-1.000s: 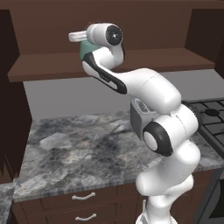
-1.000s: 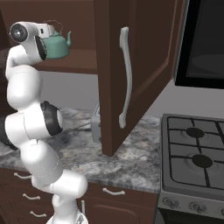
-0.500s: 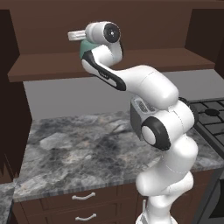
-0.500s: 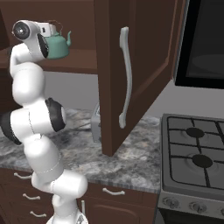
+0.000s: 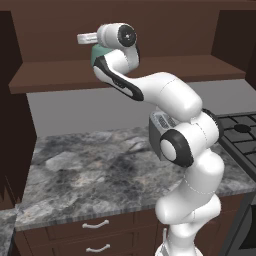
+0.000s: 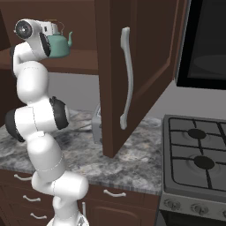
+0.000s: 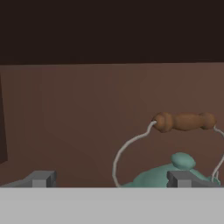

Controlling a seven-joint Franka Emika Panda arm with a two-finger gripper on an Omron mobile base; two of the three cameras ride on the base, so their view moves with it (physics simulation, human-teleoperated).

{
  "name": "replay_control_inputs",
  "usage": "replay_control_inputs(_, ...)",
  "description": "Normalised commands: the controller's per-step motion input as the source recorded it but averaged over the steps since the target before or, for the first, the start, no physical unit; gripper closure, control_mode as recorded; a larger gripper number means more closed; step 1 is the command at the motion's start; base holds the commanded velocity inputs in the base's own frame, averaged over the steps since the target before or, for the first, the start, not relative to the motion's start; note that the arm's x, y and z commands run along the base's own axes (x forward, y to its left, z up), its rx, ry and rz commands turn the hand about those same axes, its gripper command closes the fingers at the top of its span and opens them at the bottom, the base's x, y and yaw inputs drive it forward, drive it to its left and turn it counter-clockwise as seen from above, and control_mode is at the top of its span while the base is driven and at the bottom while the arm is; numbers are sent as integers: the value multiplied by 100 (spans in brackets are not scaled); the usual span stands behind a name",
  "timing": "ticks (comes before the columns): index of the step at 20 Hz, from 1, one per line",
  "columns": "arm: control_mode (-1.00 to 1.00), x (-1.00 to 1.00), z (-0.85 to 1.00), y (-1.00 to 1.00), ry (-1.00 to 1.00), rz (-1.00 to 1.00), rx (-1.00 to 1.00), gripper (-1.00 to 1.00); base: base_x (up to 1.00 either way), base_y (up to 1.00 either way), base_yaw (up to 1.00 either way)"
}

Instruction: Open the cabinet, pick the kettle from the cabinet, and place it in the sink.

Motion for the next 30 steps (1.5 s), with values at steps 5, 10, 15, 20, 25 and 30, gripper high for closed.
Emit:
replay_control_inputs(5,-100,13,-2,0,0,0,3,-100,0,0,0)
replay_control_inputs(10,-100,-11,0,16,0,0,4,-100,0,0,0)
replay_control_inputs(15,-100,-16,0,24,0,0,1,-100,0,0,0)
replay_control_inputs(20,-100,-1,-5,14,4,0,1,-100,0,0,0)
replay_control_inputs(25,-100,1,-9,0,11,0,2,-100,0,0,0)
replay_control_inputs(30,-100,3,-7,0,13,0,2,-100,0,0,0)
